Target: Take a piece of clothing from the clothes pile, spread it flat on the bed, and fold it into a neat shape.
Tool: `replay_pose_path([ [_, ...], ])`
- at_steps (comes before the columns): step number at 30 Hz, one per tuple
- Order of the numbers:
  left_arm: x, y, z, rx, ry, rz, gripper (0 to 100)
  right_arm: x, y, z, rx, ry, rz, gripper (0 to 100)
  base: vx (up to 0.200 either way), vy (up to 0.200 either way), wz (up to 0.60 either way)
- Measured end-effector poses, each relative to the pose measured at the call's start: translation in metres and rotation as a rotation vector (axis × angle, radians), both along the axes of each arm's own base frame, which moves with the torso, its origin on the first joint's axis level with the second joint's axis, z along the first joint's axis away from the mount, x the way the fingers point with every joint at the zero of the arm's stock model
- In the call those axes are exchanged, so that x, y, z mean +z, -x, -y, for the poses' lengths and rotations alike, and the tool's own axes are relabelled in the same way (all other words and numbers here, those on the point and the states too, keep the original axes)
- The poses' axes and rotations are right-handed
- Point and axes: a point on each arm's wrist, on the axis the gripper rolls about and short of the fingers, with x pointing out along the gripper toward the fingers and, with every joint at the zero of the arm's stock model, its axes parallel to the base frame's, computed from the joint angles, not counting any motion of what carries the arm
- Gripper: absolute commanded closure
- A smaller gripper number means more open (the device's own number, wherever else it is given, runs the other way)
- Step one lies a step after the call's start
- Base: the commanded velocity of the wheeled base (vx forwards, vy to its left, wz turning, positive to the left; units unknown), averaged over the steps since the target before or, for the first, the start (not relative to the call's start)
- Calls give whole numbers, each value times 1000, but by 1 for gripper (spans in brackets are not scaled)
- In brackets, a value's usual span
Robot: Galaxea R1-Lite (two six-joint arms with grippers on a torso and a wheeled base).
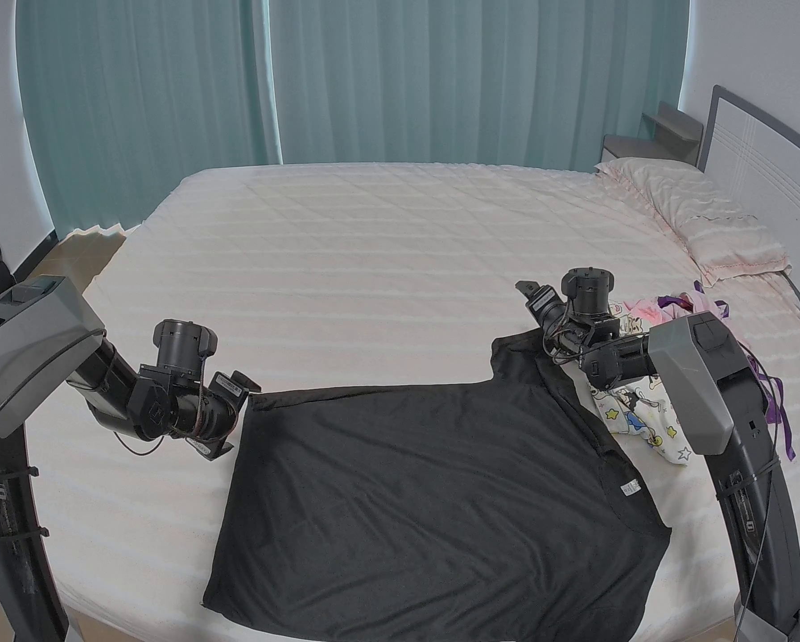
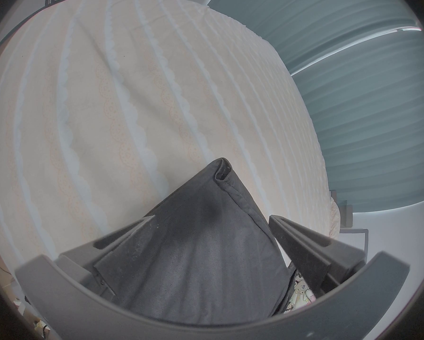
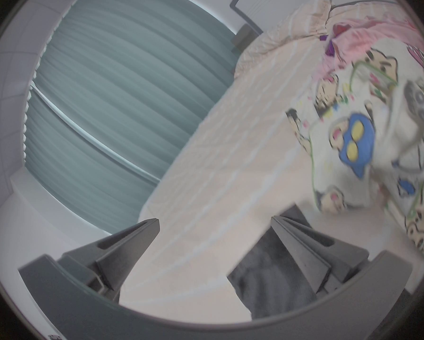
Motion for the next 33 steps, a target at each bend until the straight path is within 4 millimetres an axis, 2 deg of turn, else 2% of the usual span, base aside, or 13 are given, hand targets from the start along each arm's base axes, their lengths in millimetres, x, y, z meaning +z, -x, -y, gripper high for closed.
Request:
replay_pose_path([
  [7, 0, 1, 0, 0, 0, -2, 0, 1, -6, 18, -29, 34, 31, 0, 0, 0, 0],
  [10, -1, 1, 0, 1, 0, -3, 0, -6, -3, 25, -21, 80, 3, 0, 0, 0, 0],
  [20, -1, 1, 0, 1, -1, -4, 0, -39, 31, 53, 128, 218, -152, 0, 0, 0, 0],
  [29, -1, 1, 1, -3, -2, -5, 0, -41, 58, 71, 237, 296, -202, 0, 0, 0, 0],
  [30, -1, 1, 1, -2, -1, -5, 0, -41, 61, 71, 244, 297, -206, 100, 0, 0, 0],
  [33, -1, 1, 2, -3, -2, -6, 0, -40, 65, 71, 260, 316, -213, 100, 0, 0, 0],
])
